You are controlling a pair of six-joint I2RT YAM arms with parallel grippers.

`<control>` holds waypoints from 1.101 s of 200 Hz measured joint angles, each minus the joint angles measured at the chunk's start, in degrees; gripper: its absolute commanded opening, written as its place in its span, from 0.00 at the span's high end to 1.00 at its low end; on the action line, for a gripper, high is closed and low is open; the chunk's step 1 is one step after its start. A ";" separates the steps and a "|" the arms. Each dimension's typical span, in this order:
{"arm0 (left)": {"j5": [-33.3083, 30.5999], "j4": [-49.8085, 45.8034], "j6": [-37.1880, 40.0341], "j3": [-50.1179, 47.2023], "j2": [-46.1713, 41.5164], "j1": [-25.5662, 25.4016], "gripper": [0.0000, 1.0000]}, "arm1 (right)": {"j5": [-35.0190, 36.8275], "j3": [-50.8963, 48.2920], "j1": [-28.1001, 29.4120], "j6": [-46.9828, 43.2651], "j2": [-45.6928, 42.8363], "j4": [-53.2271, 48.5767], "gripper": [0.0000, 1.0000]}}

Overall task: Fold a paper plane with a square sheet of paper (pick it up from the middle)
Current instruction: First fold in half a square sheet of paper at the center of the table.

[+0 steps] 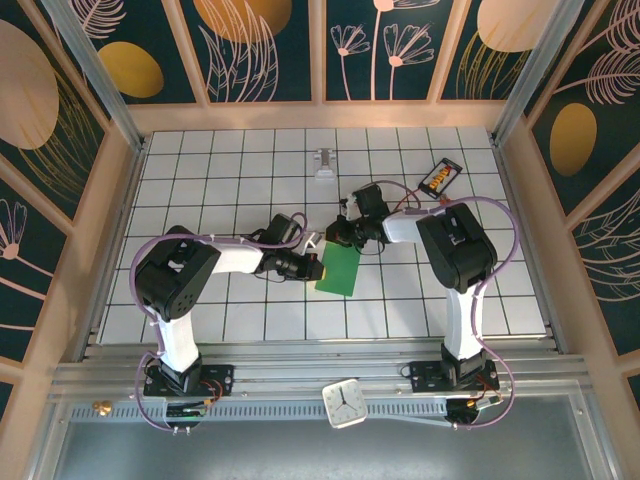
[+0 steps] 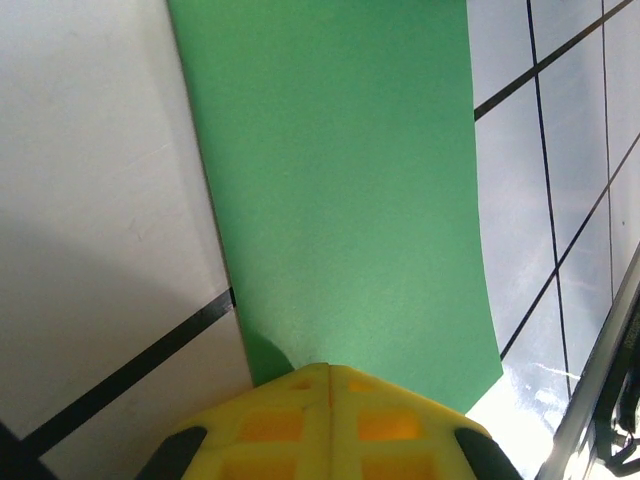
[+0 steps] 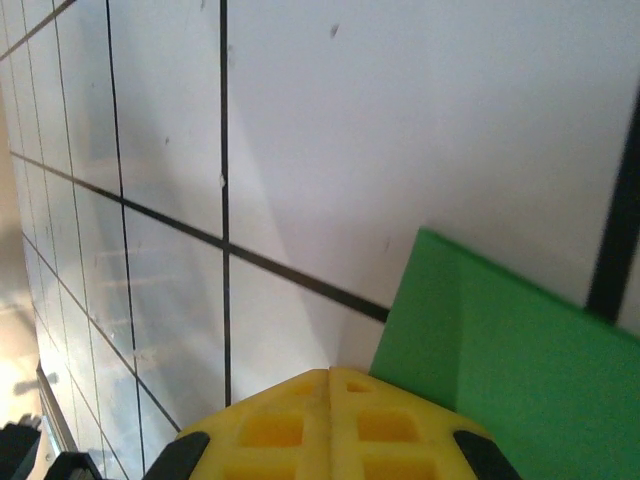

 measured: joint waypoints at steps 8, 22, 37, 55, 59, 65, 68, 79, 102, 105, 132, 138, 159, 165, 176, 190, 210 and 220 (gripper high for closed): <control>-0.02 -0.09 0.17 0.04 0.00 -0.09 1.00 | -0.09 0.44 -0.15 0.00 0.26 -0.31 1.00; -0.11 -0.20 0.44 0.04 0.00 -0.17 1.00 | -0.39 1.29 -0.26 0.02 0.81 -0.96 1.00; -0.33 -0.31 0.79 0.11 0.00 -0.28 1.00 | -0.46 2.45 -0.37 0.02 1.42 -1.95 1.00; -0.50 -0.42 1.03 0.15 0.00 -0.37 1.00 | -0.50 3.98 -0.63 0.04 2.23 -3.21 1.00; -0.52 -0.44 1.05 0.15 0.00 -0.39 1.00 | -0.48 4.26 -0.74 0.04 2.40 -3.28 1.00; -0.57 -0.46 1.14 0.15 0.00 -0.42 1.00 | -0.61 4.61 -0.92 0.09 2.62 -3.50 1.00; -0.57 -0.46 1.20 0.15 0.00 -0.42 1.00 | -0.68 4.76 -0.98 0.11 2.73 -3.58 1.00; -0.61 -0.48 1.27 0.15 0.00 -0.44 1.00 | -0.81 5.27 -1.18 0.22 2.95 -4.04 1.00; -0.81 -0.52 1.46 0.15 0.00 -0.52 1.00 | -0.57 7.15 -1.51 0.20 3.80 -5.62 1.00; -0.85 -0.52 1.49 0.15 0.00 -0.52 1.00 | -0.44 7.39 -1.55 0.22 3.93 -5.88 1.00; -1.14 -0.76 1.66 0.15 -0.07 -0.63 1.00 | -0.22 9.11 -1.86 0.26 4.76 -7.48 1.00; -1.16 -0.76 1.66 0.15 -0.07 -0.66 1.00 | -0.13 9.38 -1.86 0.26 4.85 -7.74 1.00; -1.27 -0.81 1.68 0.15 -0.07 -0.70 1.00 | -0.09 10.54 -1.92 0.46 5.40 -9.11 1.00; -1.29 -0.83 1.68 0.15 -0.07 -0.70 1.00 | -0.09 10.99 -1.97 0.46 5.57 -9.68 1.00; -1.38 -0.85 1.75 0.15 -0.11 -0.74 1.00 | 0.20 11.89 -2.05 0.46 6.03 -10.21 1.00; -1.40 -0.87 2.05 0.15 -0.15 -0.74 1.00 | 0.33 13.05 -2.38 0.48 6.75 -10.29 1.00; -1.40 -0.87 2.12 0.15 -0.22 -0.74 1.00 | 0.48 14.62 -2.86 0.50 7.65 -10.75 1.00; -1.40 -0.90 2.14 0.22 -0.22 -0.76 1.00 | 1.01 15.80 -3.23 0.50 8.31 -10.93 1.00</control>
